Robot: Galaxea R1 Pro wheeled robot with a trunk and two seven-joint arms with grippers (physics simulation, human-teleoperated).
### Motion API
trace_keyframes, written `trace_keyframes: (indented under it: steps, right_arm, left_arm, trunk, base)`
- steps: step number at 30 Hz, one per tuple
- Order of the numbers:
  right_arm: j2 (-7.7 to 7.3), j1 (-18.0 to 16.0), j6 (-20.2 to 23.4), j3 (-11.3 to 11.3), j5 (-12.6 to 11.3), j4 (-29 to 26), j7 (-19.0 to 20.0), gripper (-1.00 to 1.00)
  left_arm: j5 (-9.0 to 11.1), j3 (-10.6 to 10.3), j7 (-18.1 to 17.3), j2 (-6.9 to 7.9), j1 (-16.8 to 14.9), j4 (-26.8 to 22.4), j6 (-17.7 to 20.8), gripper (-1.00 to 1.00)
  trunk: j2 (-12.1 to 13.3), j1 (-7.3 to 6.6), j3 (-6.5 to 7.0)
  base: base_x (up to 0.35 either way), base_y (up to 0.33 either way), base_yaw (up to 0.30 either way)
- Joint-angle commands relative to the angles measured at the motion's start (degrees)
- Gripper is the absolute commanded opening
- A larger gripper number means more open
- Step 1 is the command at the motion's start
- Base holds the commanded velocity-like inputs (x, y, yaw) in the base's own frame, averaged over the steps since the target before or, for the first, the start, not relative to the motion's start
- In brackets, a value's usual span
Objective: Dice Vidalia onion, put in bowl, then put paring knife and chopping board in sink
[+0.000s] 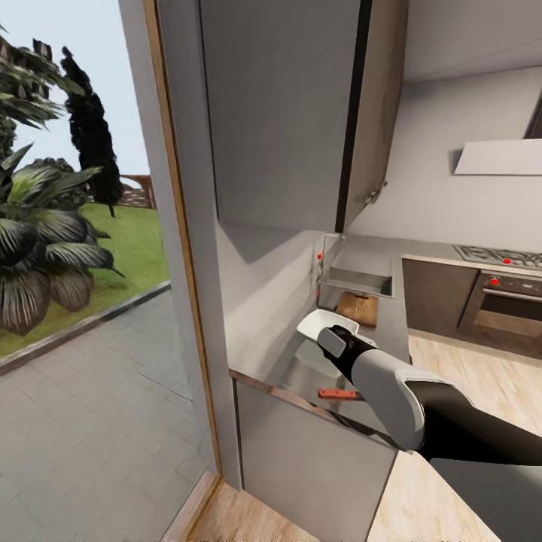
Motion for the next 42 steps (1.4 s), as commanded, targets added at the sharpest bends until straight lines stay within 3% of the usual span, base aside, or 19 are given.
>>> trace_keyframes:
  steps: [1,42]
  right_arm:
    - [0.02,0.0,0.6,-0.4,0.6,-0.1,-0.2,1.0]
    - [0.02,0.0,0.7,-0.5,0.5,-0.1,-0.2,1.0]
  left_arm:
    - [0.0,0.2,-0.2,-0.06,0.0,0.1,-0.1,1.0]
    - [-0.1,0.2,-0.2,-0.06,0.0,0.3,-0.1,1.0]
  trunk:
    - [0.0,0.02,-0.1]
    - [0.0,0.02,-3.44]
  base:
    - [0.0,0.0,0.0]
    - [-0.011,0.0,0.0]
